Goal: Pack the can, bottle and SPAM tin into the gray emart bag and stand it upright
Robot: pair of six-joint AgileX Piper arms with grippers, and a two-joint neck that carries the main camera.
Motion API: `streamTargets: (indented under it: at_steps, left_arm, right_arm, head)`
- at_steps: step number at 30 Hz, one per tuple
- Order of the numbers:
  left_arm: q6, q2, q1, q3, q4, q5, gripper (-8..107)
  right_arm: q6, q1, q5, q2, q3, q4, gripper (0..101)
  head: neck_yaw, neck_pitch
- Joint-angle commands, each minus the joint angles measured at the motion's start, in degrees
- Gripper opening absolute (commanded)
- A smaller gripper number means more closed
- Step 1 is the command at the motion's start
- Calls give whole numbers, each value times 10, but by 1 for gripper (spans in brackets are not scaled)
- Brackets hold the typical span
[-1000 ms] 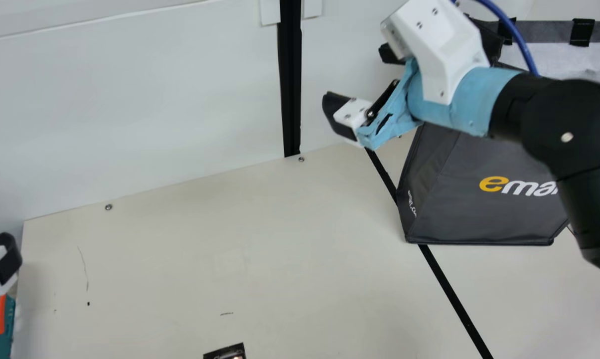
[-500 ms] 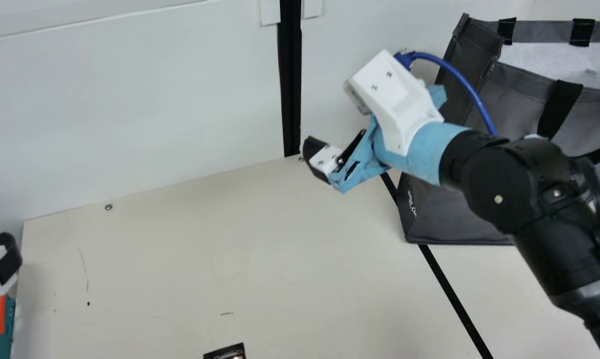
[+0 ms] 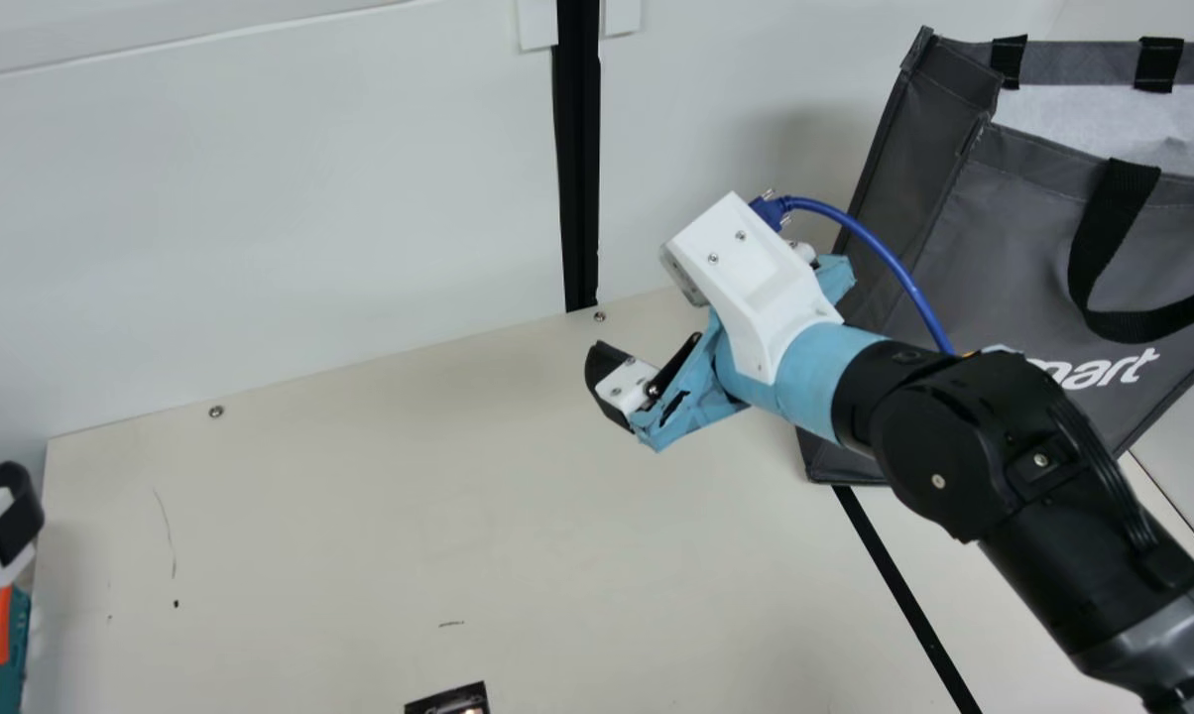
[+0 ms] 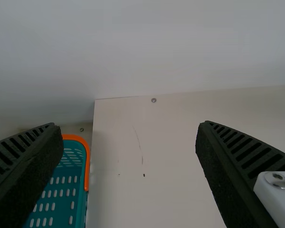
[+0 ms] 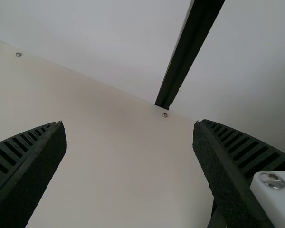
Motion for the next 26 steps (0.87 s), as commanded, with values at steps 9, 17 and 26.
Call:
streamTargets:
  at_steps: [9, 17, 26]
  left_arm:
    - [0, 0, 0, 0, 0, 0, 90]
    - [0, 0, 0, 0, 0, 0, 90]
    - [0, 0, 0, 0, 0, 0, 90]
  right_arm:
    - [0, 0, 0, 0, 0, 0, 95]
    - [0, 0, 0, 0, 0, 0, 95]
    - [0, 0, 0, 0, 0, 0, 95]
  head:
    - [-1, -13]
    - [-1, -13]
    - [-1, -13]
